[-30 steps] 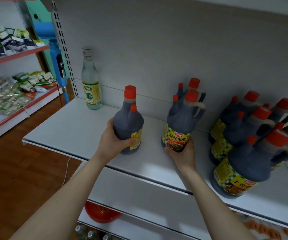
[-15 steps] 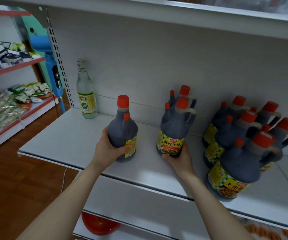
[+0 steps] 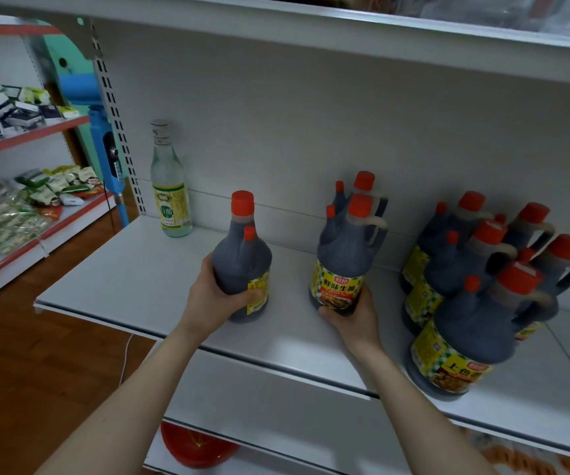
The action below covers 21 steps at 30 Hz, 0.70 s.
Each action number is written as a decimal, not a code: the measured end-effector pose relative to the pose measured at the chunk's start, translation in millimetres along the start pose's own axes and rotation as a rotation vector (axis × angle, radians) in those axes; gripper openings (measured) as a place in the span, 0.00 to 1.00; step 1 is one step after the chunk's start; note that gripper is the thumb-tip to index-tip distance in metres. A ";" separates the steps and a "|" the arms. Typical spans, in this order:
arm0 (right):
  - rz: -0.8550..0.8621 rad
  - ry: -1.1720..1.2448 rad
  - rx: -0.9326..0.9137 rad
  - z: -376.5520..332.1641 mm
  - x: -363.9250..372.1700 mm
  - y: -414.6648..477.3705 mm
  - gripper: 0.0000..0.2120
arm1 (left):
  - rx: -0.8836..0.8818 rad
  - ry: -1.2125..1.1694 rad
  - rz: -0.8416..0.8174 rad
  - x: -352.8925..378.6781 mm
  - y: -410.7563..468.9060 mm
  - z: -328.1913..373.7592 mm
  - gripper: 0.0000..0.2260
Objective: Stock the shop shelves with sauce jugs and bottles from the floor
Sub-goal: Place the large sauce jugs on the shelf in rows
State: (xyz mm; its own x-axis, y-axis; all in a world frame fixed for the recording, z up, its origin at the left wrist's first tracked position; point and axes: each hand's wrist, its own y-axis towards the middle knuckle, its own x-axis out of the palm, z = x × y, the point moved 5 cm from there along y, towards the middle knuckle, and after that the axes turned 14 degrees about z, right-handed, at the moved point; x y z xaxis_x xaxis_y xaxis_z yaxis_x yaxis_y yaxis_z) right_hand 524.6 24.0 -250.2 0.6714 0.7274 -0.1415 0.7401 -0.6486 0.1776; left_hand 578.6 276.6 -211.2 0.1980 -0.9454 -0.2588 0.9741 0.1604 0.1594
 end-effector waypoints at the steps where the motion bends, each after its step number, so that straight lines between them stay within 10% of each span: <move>1: -0.007 0.001 -0.001 -0.2 -0.1 0.5 0.35 | 0.007 0.004 0.006 0.3 0.5 -0.5 0.38; 14: -0.062 -0.137 0.033 0.3 -6.8 -5.4 0.34 | 0.000 0.026 -0.001 0.8 1.8 3.9 0.40; 21: -0.351 -0.928 -0.234 15.0 -33.5 -35.9 0.44 | -0.007 0.065 -0.018 1.6 -14.0 10.1 0.45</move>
State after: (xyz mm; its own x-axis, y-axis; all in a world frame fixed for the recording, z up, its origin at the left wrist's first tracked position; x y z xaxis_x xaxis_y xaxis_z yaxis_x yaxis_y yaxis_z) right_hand 476.1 19.6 -266.5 0.2556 0.3431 -0.9038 0.9418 -0.2995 0.1526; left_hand 564.2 269.9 -204.3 0.1865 -0.9277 -0.3233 0.9784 0.1454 0.1471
